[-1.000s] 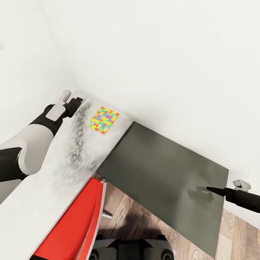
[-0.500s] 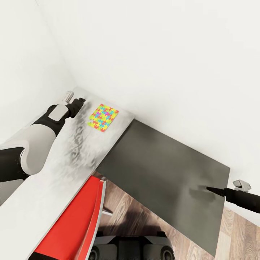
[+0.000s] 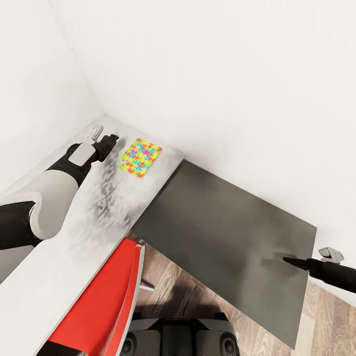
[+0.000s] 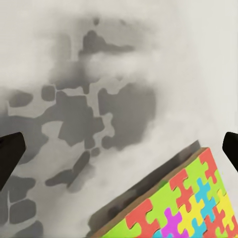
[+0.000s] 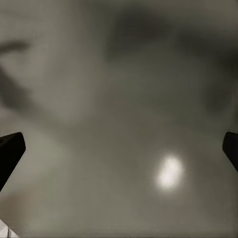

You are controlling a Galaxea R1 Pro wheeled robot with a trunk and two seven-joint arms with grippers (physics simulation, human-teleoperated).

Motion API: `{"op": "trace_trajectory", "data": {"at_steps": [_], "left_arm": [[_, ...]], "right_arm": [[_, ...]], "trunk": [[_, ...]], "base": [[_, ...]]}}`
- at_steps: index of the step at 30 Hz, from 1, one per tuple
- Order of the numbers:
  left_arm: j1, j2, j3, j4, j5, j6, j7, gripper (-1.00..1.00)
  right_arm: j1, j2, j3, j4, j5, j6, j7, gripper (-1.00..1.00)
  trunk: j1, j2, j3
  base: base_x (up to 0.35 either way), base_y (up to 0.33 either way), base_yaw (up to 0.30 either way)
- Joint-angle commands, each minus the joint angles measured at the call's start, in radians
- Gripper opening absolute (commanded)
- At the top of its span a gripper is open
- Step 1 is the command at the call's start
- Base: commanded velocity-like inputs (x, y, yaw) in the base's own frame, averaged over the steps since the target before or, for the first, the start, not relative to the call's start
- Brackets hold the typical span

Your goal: Put all the toys in the child's room - the three board games (two on the bed and one on the table), the two jigsaw puzzles on the table, and the tennis ball on the table - inside the toy box on the table in the child's room.

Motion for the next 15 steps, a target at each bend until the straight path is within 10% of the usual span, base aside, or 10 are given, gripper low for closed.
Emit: {"op": "trace_trajectory", "data": {"at_steps": [1,15], "left_arm": [[0.000,0.000,0.003,-0.002,0.007,0.006,0.005,1.00],[0.001,-0.001,0.003,-0.001,0.004,0.005,0.005,1.00]], "right_arm": [[-0.001,0.000,-0.001,0.000,0.005,0.007,0.007,1.00],[0.000,-0.002,-0.002,-0.002,0.005,0.014,0.009,1.00]], "trunk": [[0.000,-0.002,-0.003],[0.000,-0.002,-0.025]], "base": [[0.000,0.000,0.000],[0.000,0.000,0.000]]}}
